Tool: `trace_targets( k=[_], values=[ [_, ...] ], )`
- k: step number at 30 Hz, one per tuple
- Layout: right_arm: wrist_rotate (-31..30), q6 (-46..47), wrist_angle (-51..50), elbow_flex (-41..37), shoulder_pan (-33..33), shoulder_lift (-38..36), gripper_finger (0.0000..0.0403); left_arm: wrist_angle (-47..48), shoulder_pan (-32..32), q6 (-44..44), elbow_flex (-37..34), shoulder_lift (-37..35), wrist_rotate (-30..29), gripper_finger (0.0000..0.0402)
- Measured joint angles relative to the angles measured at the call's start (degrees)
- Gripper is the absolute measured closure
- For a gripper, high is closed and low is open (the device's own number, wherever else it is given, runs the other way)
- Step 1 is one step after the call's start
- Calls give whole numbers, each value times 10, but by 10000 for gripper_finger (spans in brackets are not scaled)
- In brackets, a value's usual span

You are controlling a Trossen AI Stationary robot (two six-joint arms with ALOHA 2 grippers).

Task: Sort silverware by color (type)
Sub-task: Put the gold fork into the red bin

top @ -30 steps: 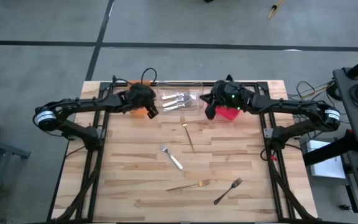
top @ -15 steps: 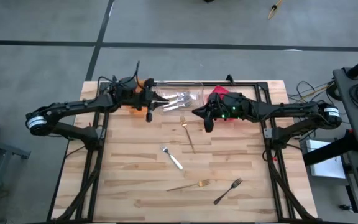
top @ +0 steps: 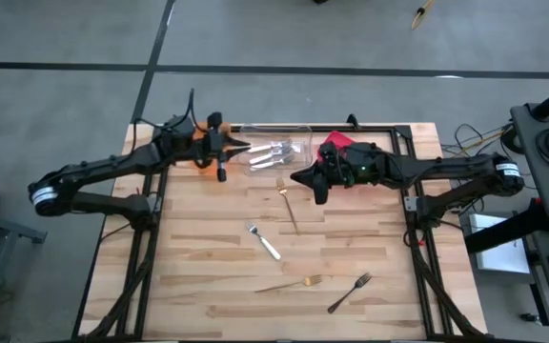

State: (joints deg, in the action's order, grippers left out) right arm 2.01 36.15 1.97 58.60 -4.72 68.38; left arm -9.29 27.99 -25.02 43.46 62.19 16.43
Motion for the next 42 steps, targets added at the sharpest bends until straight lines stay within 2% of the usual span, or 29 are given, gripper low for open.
trace_targets(
  k=[9, 11, 14, 22, 33, 42],
  values=[
    [-1, -29, -64, 92, 7, 60, 394, 28, 0, 4, 0, -12, 0, 381],
    [16, -29, -81, 114, 9, 81, 394, 30, 0, 4, 0, -12, 0, 381],
    [56, -32, -143, 146, 9, 111, 394, 31, 0, 4, 0, -13, 0, 381],
    [59, -23, -320, 209, 15, 171, 394, 31, 0, 4, 0, -13, 0, 381],
    [59, 112, -434, 203, 54, 188, 394, 33, 0, 2, 0, -14, 0, 381],
    [56, 316, -435, 203, 128, 196, 394, 38, 0, 4, 0, -14, 0, 381]
  ],
)
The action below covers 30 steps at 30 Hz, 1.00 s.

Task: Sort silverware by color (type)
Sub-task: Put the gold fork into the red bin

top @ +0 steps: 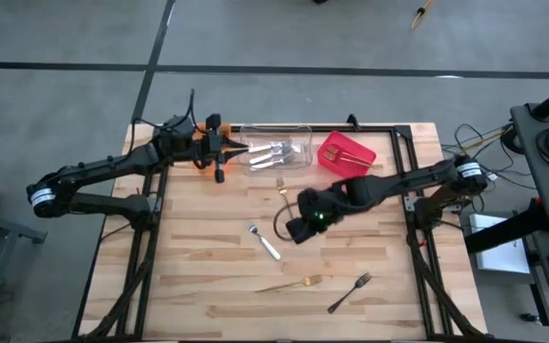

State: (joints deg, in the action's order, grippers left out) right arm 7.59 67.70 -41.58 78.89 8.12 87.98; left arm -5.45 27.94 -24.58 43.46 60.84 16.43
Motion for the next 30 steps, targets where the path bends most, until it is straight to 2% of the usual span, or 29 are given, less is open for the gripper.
trace_targets(
  k=[5, 14, 20, 30],
  values=[
    [-1, 95, 2, 0, 46, 4, 394, 7, 0, 0, 0, 0, 0, 381],
    [-1, 212, 3, 0, 116, 20, 394, 18, 0, 0, 0, 0, 0, 381],
    [-1, 232, 1, 0, 143, 25, 394, 18, 0, 0, 0, 0, 0, 381],
    [-1, 243, -2, -1, 149, 30, 394, 41, 0, 7, 0, 0, 0, 381]
  ],
)
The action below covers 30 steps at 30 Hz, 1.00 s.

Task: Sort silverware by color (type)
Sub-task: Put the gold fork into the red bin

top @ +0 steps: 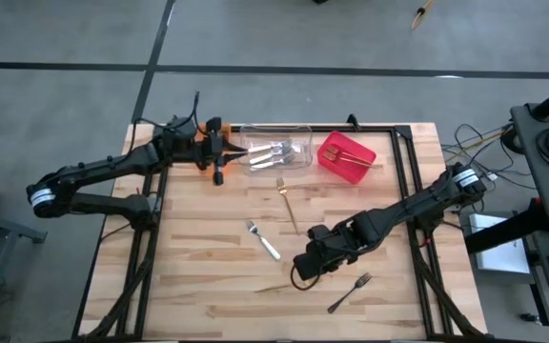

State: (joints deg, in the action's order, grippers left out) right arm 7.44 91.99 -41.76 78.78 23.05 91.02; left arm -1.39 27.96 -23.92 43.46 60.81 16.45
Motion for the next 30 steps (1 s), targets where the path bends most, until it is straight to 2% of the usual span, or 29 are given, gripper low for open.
trace_targets(
  k=[4, 7, 11, 16, 20, 24, 26, 30],
  values=[
    [-1, 0, 1, -3, 9, 0, 394, 84, 0, -12, 0, -17, -2, 381],
    [6, 1, 0, -10, 29, 3, 394, 126, 0, -15, 6, -38, -25, 381],
    [9, 25, 2, -25, 55, 3, 394, 128, 0, -4, 8, -63, -31, 381],
    [51, 104, -3, -57, 84, 3, 394, 128, 0, 5, 8, -75, -24, 381],
    [46, 109, -36, -75, 86, 3, 394, 128, 0, 6, 8, -73, -24, 381],
    [28, 73, -81, -82, 83, 3, 394, 128, 0, 6, 8, -65, -24, 381],
    [24, 31, -83, -87, 83, 3, 394, 128, 0, 6, 8, -62, -24, 381],
    [-19, -64, -80, -87, 83, 3, 394, 128, 0, 6, 8, -56, -24, 381]
  ],
)
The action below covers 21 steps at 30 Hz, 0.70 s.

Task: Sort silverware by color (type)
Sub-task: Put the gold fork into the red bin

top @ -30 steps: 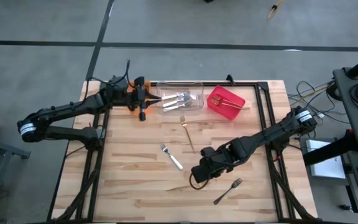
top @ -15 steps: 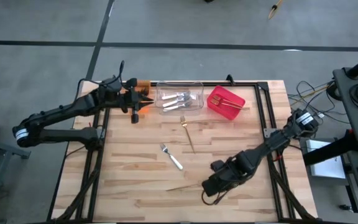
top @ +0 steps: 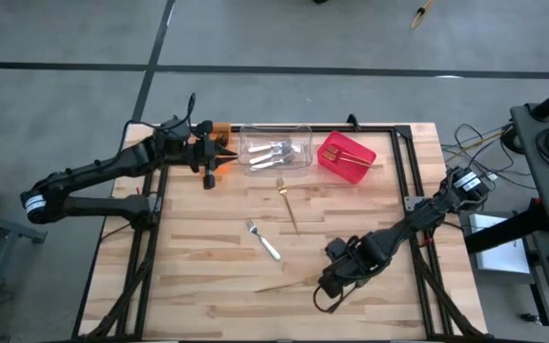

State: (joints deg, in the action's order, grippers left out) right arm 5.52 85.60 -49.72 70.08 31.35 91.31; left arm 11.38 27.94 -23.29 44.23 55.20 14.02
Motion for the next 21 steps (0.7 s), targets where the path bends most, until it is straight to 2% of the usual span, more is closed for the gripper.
trace_targets(
  k=[9, 13, 16, 21],
  values=[
    [-39, -265, 80, 0, 0, 0, 394, -3, 0, 0, 0, 0, 0, 381],
    [-94, -323, 104, 0, 0, 0, 393, -3, 0, 0, 0, 0, 0, 381],
    [-107, -366, 112, 0, -1, 0, 385, -2, 0, 0, 0, 0, 0, 381],
    [-148, -383, 116, 0, -2, 0, 344, -2, 0, 0, 0, 0, 0, 381]
  ],
)
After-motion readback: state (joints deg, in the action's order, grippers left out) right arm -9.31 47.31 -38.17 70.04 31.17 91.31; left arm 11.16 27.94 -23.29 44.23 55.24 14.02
